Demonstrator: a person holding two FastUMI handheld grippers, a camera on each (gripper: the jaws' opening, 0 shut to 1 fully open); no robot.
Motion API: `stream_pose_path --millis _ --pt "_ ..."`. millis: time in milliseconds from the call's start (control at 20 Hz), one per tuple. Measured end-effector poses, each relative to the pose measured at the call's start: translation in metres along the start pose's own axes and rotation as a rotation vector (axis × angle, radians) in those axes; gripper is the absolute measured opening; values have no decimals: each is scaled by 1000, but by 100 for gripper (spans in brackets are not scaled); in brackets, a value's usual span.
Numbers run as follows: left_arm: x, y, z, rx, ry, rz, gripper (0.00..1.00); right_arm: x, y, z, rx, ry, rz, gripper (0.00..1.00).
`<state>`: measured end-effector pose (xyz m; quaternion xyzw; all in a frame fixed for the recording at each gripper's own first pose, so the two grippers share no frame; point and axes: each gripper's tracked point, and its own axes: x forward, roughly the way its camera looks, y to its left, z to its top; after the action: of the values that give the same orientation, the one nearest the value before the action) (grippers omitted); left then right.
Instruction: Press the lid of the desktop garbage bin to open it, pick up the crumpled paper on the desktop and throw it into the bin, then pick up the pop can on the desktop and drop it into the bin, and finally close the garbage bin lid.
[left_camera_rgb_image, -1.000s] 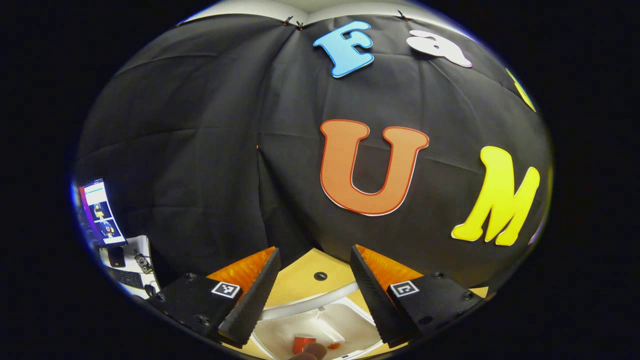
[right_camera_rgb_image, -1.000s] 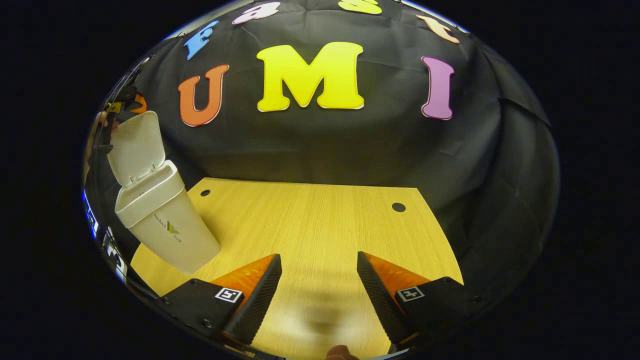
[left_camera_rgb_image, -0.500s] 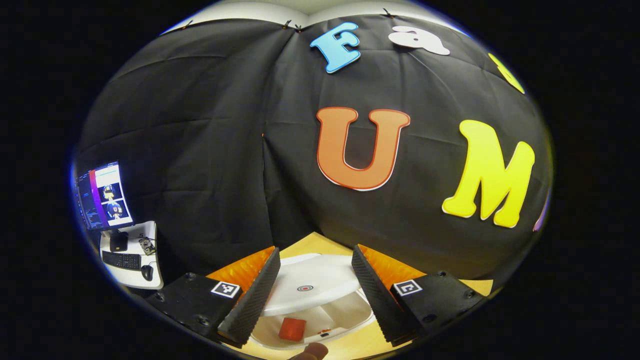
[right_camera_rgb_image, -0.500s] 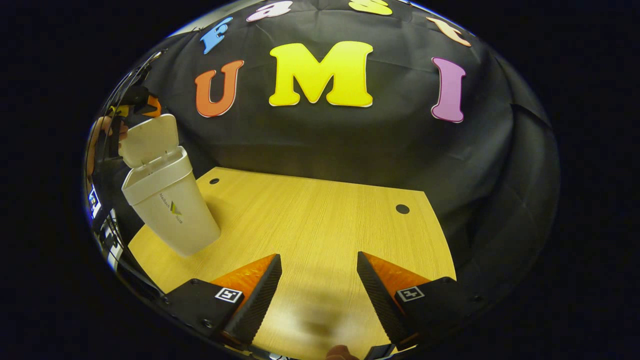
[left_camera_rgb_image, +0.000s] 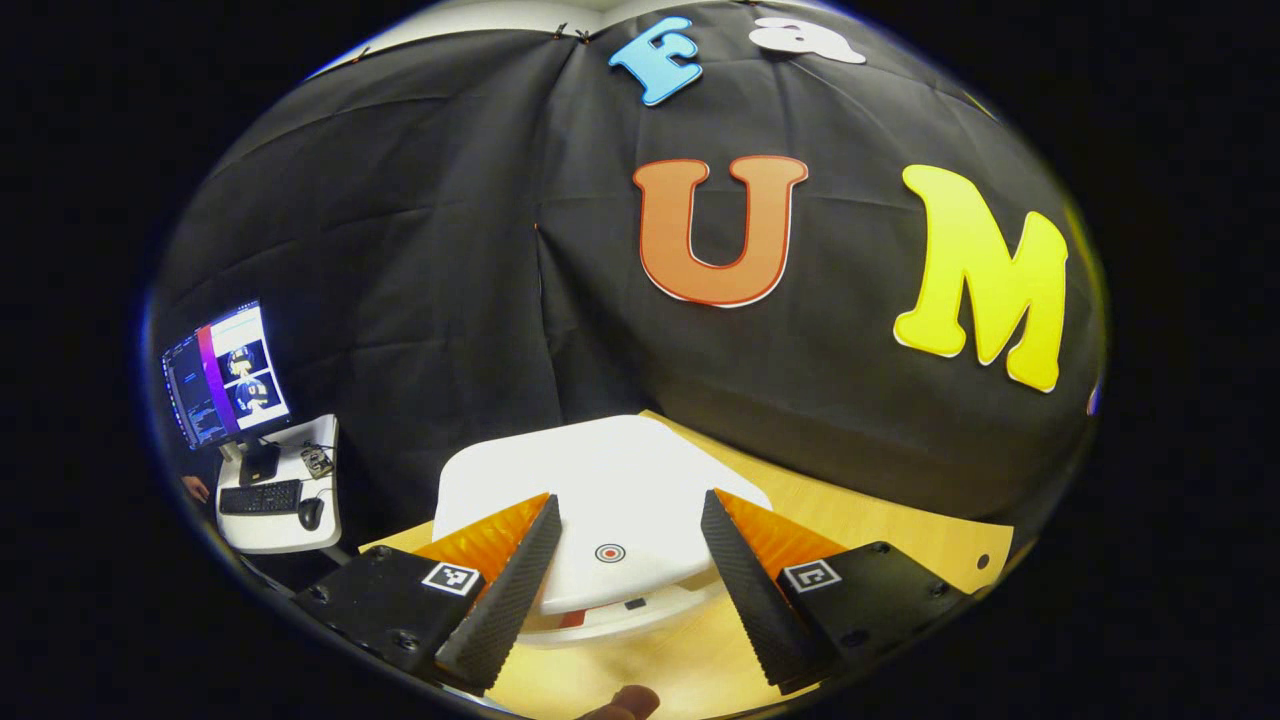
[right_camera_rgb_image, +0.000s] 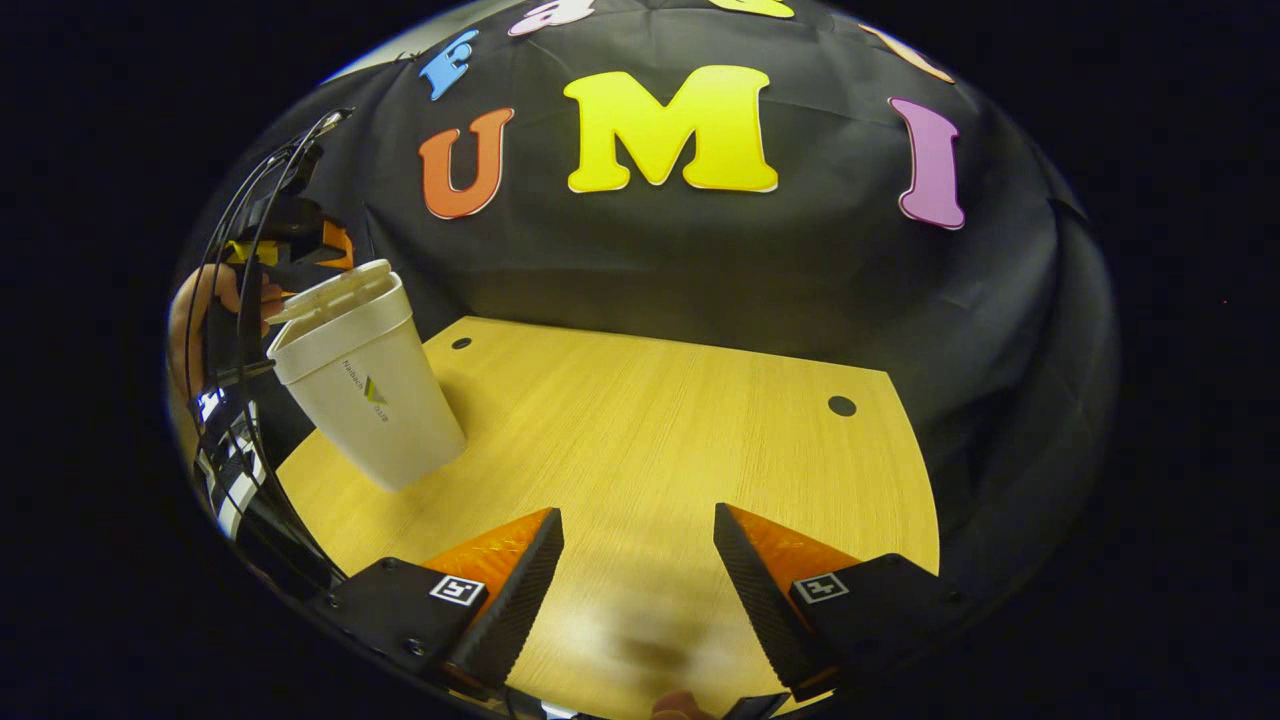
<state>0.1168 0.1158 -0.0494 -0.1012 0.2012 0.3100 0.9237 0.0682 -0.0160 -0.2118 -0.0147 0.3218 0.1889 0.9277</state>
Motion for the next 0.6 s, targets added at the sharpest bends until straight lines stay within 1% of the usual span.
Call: stream_pose_path --millis 300,500,600 --pt "-4 -2 -29 -2 106 21 94 12 6 -13 50 29 52 96" --pt "-4 -2 -34 41 112 47 94 16 8 -16 83 30 72 96" --pt "-4 -6 -39 13 109 47 94 18 10 -20 85 32 80 96"
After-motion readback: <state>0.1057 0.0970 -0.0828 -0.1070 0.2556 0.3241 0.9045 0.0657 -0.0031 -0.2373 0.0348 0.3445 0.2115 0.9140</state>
